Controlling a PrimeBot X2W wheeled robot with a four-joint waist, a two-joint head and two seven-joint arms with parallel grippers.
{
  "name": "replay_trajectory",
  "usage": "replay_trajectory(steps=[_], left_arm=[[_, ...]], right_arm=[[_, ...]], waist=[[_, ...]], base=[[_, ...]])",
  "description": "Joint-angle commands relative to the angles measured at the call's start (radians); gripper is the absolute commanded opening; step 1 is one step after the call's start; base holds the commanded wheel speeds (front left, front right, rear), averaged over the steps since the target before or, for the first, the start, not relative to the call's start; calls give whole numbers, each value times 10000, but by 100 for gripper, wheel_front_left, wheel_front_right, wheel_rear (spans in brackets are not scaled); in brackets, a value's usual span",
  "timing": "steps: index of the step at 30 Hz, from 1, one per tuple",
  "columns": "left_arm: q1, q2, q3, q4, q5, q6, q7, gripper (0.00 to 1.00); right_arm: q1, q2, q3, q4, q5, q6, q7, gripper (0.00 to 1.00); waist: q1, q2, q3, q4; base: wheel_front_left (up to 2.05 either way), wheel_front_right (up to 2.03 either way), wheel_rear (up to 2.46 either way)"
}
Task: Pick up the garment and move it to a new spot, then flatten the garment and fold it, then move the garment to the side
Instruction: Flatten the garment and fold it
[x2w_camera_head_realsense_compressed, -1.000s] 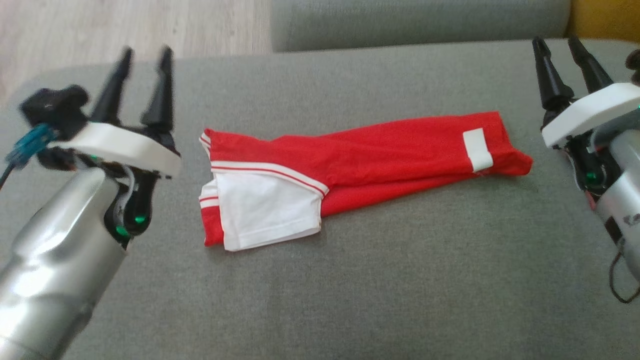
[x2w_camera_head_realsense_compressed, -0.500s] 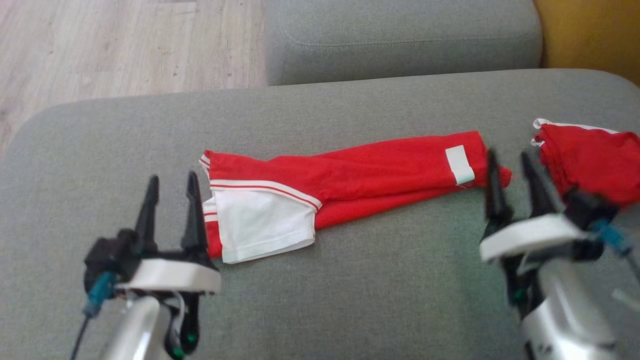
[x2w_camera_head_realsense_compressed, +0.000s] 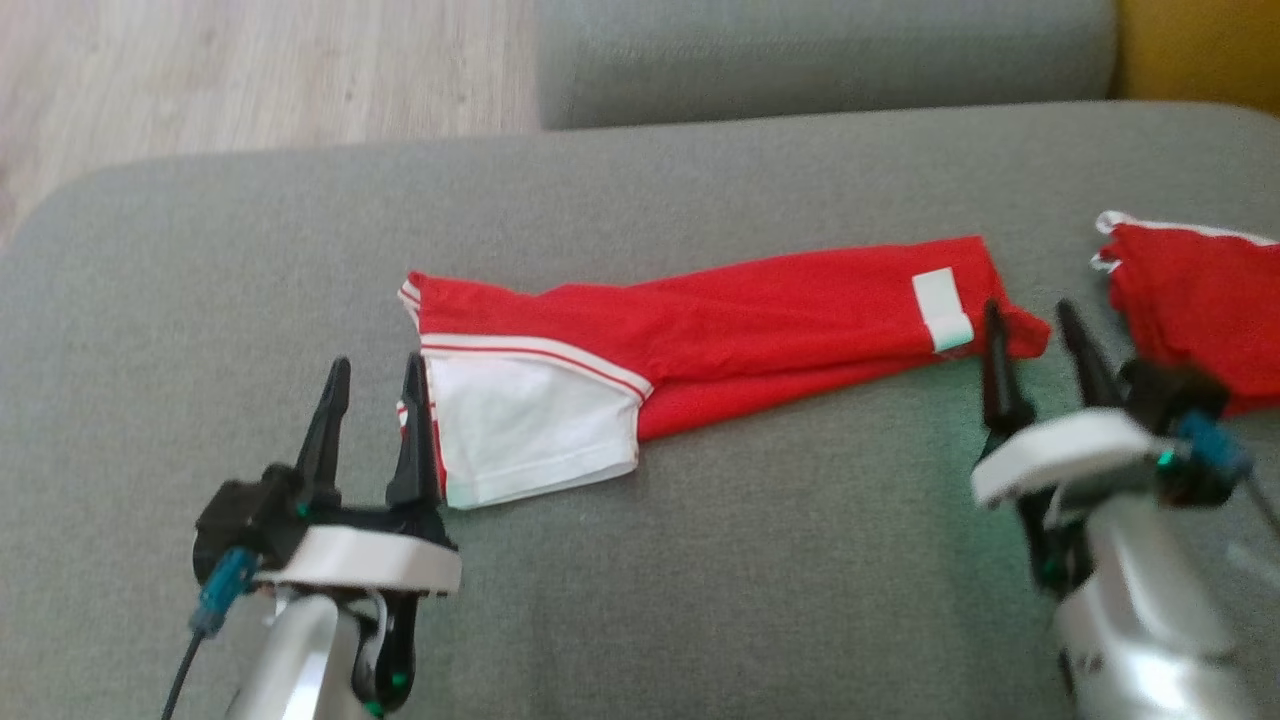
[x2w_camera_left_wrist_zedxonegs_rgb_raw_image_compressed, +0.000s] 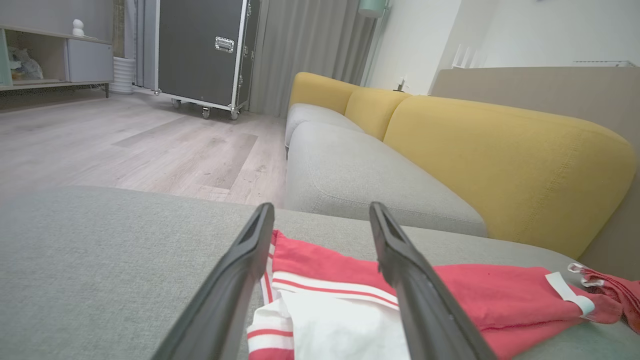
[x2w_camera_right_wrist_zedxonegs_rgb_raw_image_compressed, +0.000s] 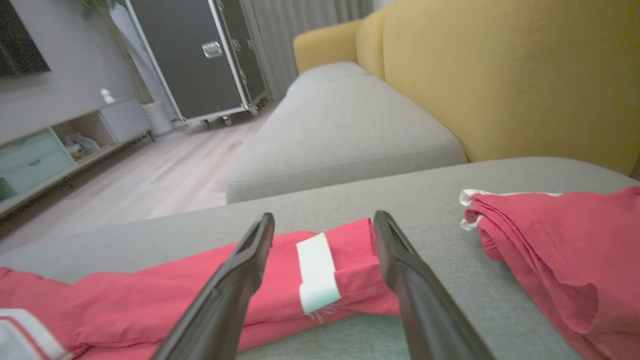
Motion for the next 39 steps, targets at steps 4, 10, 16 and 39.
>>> replay_trajectory(steps=[4, 10, 16, 39], left_arm=[[-818, -66, 408, -155, 221, -159, -49, 100], [-1221, -187, 334, 30, 334, -318, -49, 100], [-1410, -239, 341, 77, 346, -379, -49, 100], [-1137, -271, 596, 103, 363, -414, -49, 100]], right_arm=[[-1619, 7, -882, 804, -740, 37, 691, 100], [-2989, -83, -2866, 2788, -2000, 37, 1496, 100], [-3638, -63, -4205, 4253, -3262, 37, 2020, 100], [-3628, -448, -4802, 5190, -3410, 37, 75, 0]], waist=[[0, -1, 643, 292], [0, -1, 1222, 692], [0, -1, 1450, 913], [0, -1, 674, 155]], base=[[0, 0, 0], [0, 0, 0], [0, 0, 0], [0, 0, 0]])
